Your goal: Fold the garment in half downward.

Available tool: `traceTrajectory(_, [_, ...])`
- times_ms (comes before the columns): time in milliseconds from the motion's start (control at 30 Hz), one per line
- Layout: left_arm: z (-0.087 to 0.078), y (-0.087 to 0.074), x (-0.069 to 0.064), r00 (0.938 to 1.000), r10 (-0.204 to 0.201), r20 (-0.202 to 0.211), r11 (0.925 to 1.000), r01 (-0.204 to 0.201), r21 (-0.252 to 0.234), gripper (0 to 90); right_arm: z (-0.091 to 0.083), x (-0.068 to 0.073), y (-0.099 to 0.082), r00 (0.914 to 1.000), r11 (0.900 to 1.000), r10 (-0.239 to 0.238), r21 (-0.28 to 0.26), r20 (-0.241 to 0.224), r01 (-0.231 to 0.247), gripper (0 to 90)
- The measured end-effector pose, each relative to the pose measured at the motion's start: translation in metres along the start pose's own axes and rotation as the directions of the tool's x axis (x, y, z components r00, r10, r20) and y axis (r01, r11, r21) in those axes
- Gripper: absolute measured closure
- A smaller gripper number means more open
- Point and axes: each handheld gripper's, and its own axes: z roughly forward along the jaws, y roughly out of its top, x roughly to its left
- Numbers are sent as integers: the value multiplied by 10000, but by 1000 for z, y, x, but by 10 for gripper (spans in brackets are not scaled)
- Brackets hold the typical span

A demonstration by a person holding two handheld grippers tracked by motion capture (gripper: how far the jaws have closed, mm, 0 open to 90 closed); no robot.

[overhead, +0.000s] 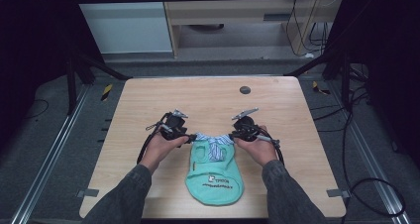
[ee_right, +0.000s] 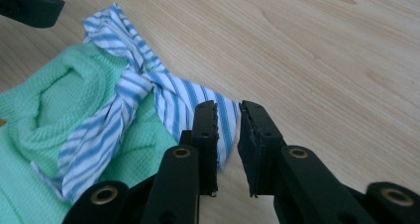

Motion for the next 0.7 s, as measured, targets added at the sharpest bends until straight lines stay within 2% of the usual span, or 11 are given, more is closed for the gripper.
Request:
traceTrajectory(167, [5, 11, 1, 9994, 155, -316, 9999, -156, -18, 529, 11, 3, 9, 10000, 10000, 41, -56, -27, -41, 694])
traceTrajectory(300, [13, 14, 3, 9998, 33, -202, 10000, -32, 34, 545, 17, 4, 9, 10000, 10000, 38, -18, -7, -38, 670])
traceTrajectory(367, [17, 14, 1, 10000, 20, -74, 9999, -19, 98, 527, 18, 4, 9, 10000, 10000, 69, 16, 11, -69, 658])
traceTrajectory(433, [19, 13, 0, 9998, 133, -113, 9997, -131, 196, 497, 20, 2, 9, 9999, 9999, 116, 21, 41, -116, 646])
traceTrajectory(533, [21, 12, 0, 10000, 80, -50, 9996, -79, 260, 466, 21, 2, 9, 9999, 9999, 146, 29, -2, -146, 629])
traceTrajectory(567, [22, 11, -1, 10000, 90, -25, 9995, -89, 319, 440, 22, 2, 9, 9999, 9999, 143, 83, 14, -143, 601])
traceTrajectory(700, [25, 8, -1, 9998, 165, -105, 9985, -160, 523, 390, 24, 2, 8, 9998, 9996, 170, 214, 61, -171, 559])
